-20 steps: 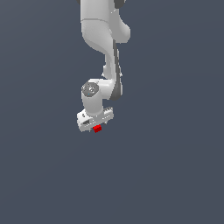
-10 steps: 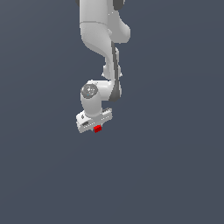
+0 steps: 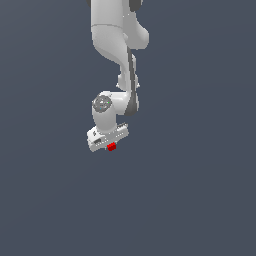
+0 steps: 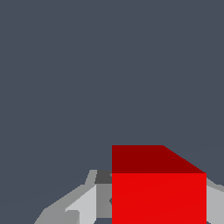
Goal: Lift up the red cube by 0.2 meters.
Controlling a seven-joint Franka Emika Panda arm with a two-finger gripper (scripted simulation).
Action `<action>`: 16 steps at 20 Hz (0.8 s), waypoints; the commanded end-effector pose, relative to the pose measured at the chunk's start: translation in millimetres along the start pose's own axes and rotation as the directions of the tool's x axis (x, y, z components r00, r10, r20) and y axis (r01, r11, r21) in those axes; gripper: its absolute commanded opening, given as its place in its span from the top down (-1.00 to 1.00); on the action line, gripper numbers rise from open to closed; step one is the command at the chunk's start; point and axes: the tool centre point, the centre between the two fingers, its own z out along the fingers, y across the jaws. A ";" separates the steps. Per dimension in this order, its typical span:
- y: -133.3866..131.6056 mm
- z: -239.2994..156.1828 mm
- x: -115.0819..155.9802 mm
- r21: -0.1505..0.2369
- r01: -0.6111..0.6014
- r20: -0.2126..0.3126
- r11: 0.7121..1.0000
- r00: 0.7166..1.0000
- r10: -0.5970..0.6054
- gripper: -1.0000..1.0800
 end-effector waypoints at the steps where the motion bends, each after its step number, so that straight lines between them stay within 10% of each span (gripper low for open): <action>1: 0.2 -3.5 0.1 -0.001 0.000 -0.001 1.000 1.000 0.000 1.00; 16: -1.6 -98.8 -1.8 -0.001 0.001 0.000 1.000 1.000 -0.001 1.00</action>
